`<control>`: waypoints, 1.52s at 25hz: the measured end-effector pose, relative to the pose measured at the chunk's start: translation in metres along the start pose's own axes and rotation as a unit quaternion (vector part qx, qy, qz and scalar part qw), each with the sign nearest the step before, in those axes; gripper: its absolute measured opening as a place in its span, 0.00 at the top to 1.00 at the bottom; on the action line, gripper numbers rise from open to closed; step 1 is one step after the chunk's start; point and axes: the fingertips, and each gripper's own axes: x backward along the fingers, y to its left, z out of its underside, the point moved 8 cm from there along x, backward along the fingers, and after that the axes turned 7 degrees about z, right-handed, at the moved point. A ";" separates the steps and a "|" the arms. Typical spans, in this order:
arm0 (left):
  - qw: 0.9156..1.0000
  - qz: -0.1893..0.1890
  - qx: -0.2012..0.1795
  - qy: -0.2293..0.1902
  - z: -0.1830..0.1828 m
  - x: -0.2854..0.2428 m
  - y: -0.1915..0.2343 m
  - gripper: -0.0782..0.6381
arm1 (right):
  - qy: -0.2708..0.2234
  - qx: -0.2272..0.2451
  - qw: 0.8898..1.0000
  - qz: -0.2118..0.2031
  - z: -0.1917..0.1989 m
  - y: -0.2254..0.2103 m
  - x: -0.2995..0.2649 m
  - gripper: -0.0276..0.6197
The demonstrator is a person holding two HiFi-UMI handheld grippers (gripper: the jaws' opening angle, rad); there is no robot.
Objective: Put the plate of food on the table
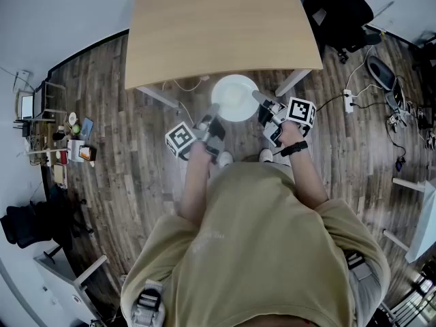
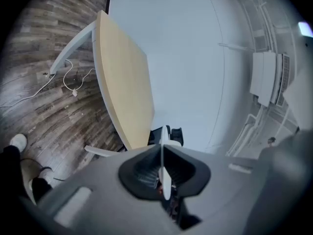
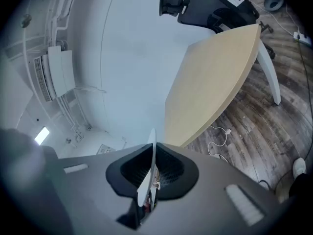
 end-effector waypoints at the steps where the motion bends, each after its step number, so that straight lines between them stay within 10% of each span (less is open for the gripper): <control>1: 1.000 -0.002 -0.004 0.000 -0.001 0.000 0.000 0.88 | -0.002 0.010 1.000 0.000 -0.001 0.000 -0.001 0.92; 9: 1.000 0.017 0.004 0.000 -0.026 0.044 -0.002 0.88 | -0.035 0.139 0.990 -0.015 0.043 0.037 -0.021 0.89; 27: 0.999 0.012 0.011 0.028 -0.039 0.066 0.031 0.88 | -0.059 0.152 0.986 0.042 0.092 0.021 -0.021 0.87; 38: 0.999 -0.028 -0.037 0.000 -0.080 -0.019 0.031 0.87 | -0.028 0.125 0.992 0.020 -0.011 0.000 -0.088 0.87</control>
